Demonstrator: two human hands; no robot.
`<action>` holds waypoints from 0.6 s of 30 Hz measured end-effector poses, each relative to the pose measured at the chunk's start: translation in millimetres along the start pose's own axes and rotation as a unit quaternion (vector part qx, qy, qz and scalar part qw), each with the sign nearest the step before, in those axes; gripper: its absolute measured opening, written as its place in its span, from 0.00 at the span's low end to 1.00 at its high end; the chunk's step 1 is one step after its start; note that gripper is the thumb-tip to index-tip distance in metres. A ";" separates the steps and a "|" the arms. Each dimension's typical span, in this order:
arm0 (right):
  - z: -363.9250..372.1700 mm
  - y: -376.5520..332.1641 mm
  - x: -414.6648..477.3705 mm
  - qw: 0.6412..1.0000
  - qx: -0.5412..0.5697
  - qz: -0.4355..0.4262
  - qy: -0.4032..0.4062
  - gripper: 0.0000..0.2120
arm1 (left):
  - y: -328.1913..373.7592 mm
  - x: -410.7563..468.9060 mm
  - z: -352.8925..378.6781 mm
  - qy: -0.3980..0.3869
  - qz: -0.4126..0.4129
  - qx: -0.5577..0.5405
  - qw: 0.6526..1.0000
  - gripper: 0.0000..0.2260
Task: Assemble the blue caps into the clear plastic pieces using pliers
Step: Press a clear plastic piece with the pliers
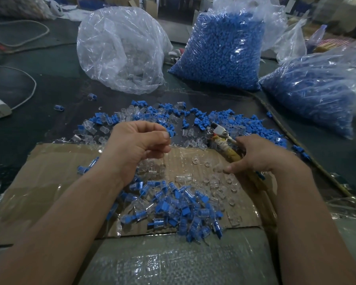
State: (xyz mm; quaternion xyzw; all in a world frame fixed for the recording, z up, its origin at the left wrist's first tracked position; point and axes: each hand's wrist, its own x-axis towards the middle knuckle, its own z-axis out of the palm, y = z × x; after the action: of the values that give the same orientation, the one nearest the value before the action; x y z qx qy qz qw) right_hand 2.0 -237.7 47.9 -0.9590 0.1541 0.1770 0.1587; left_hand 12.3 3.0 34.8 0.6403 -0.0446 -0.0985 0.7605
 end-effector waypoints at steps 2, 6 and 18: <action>0.8 0.1 1.7 0.999 0.044 0.002 0.023 0.36 | -0.3 0.5 -0.4 0.000 0.001 0.000 1.000 0.05; 0.6 -4.0 -0.2 0.990 0.052 -0.029 0.131 0.15 | -2.2 0.6 0.5 0.001 0.007 -0.004 1.000 0.02; 13.8 -41.2 -17.3 0.923 0.058 -0.280 0.258 0.21 | -5.5 2.9 1.5 0.065 0.073 -0.071 0.993 0.05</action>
State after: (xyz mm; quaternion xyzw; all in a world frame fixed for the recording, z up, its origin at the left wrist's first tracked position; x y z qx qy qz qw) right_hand -2.9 -191.4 52.7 -0.9648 -0.0747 -0.1376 0.2114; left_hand 14.4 0.1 29.6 0.5848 -0.0345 -0.0044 0.8104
